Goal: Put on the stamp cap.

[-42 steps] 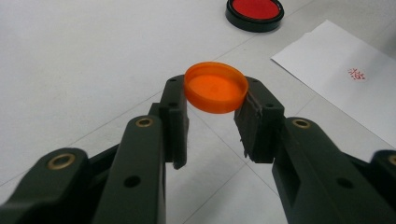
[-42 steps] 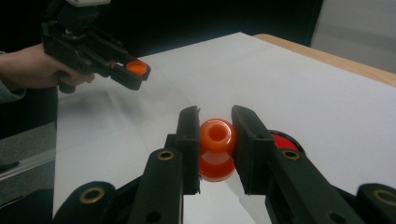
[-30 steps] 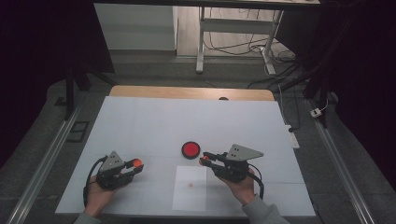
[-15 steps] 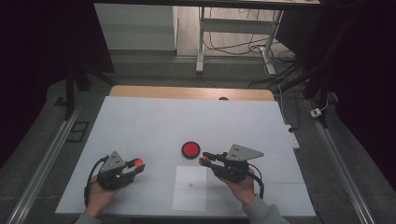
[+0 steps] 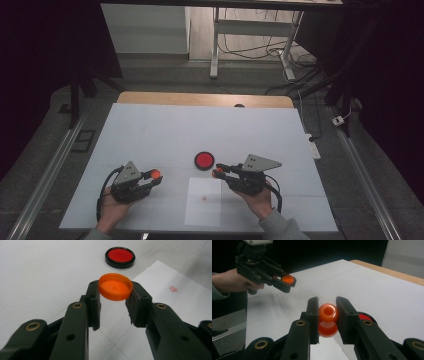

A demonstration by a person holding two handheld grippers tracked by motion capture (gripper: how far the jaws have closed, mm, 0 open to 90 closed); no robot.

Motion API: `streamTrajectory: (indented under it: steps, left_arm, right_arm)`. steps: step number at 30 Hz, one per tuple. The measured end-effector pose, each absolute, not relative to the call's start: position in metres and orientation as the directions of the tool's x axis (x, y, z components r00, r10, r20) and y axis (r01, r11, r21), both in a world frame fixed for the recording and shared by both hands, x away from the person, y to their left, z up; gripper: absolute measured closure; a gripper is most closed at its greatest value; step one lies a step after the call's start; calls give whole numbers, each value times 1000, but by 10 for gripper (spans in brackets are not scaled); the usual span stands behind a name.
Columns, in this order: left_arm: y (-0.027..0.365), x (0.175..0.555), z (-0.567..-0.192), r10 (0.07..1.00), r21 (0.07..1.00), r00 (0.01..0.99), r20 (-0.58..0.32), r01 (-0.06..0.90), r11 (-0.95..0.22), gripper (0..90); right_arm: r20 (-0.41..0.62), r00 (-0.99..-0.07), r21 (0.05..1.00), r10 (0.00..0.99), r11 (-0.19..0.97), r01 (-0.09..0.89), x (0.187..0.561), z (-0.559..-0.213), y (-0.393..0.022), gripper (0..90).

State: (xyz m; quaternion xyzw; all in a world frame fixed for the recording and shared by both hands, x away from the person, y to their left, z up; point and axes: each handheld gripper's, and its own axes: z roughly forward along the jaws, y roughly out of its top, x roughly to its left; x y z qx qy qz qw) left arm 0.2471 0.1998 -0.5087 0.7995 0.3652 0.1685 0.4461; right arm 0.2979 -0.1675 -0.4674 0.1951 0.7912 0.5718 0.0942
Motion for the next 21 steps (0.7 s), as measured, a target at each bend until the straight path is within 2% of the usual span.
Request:
streamTrajectory:
  steps: [21]
  left_arm:
    - [170, 252, -507, 649, 829, 760, -9, 369, -421, 645]
  right_arm:
    - [60, -901, 936, 430, 290, 201, 296, -472, -168, 723]
